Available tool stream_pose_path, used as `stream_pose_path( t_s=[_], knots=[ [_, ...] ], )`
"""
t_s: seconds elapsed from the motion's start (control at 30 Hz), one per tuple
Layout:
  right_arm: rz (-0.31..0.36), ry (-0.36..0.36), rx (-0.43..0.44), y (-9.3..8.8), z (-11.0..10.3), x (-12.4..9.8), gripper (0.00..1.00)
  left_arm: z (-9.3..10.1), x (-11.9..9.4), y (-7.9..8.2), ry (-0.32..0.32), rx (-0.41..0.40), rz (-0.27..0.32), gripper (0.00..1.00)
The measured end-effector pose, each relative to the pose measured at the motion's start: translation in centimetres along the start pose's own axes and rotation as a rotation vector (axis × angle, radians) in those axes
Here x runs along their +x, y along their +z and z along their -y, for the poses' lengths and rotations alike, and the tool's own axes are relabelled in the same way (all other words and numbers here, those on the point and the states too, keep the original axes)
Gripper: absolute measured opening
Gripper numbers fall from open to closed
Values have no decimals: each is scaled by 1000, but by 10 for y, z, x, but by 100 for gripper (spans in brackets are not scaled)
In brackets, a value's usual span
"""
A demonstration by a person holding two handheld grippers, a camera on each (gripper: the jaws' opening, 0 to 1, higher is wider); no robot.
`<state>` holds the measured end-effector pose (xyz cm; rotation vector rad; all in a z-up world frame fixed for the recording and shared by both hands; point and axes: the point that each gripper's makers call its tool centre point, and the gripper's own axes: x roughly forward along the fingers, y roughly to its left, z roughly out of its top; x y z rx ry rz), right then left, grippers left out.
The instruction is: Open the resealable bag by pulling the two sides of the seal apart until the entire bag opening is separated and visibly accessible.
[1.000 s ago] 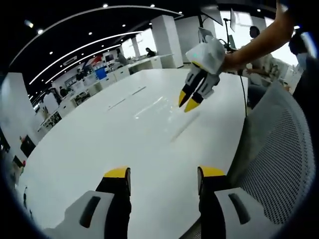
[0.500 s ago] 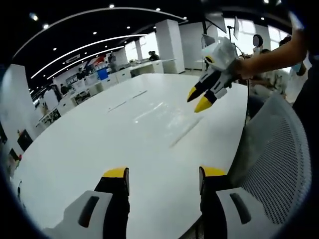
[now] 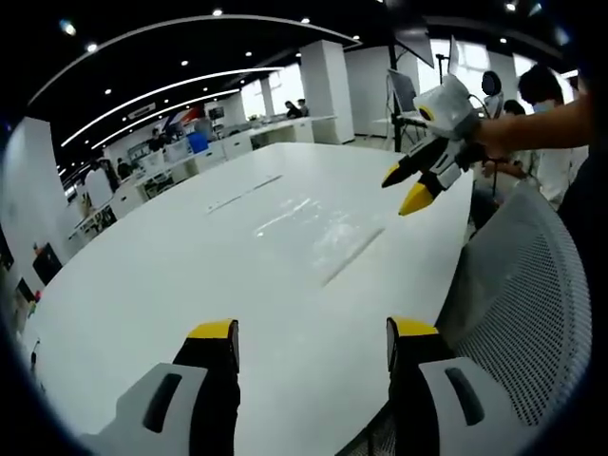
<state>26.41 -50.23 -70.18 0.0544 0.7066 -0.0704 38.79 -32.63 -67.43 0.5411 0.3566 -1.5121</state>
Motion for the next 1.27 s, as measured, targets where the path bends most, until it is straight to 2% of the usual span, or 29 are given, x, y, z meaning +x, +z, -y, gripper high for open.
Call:
stream_pose_path(
  t_s=[0.07,0.13,0.2,0.27,0.47,0.67,0.73,0.9,1.27],
  knots=[
    [11,-12,16,2,2,-3,59,0,0,2,1,-1,9,69],
    [49,-53,35,8,8,-7,65,-2,0,5,10,-4,18,74],
    [69,-69,35,10,7,-11,73,-4,0,5,19,-6,18,76],
    [77,-76,43,10,6,-13,77,-7,-1,7,34,-11,28,75],
    [90,-81,84,3,0,-23,81,-9,-2,9,38,-29,44,88],
    [57,-69,136,-20,-11,-23,82,-2,0,4,26,-31,26,99],
    [55,-71,140,-23,-14,-24,84,-1,0,3,23,-35,23,99],
    [88,-128,150,-21,-9,-31,92,-2,0,2,30,-52,25,99],
    [91,-113,165,-22,-11,-31,92,3,1,2,23,-78,29,99]
  ],
)
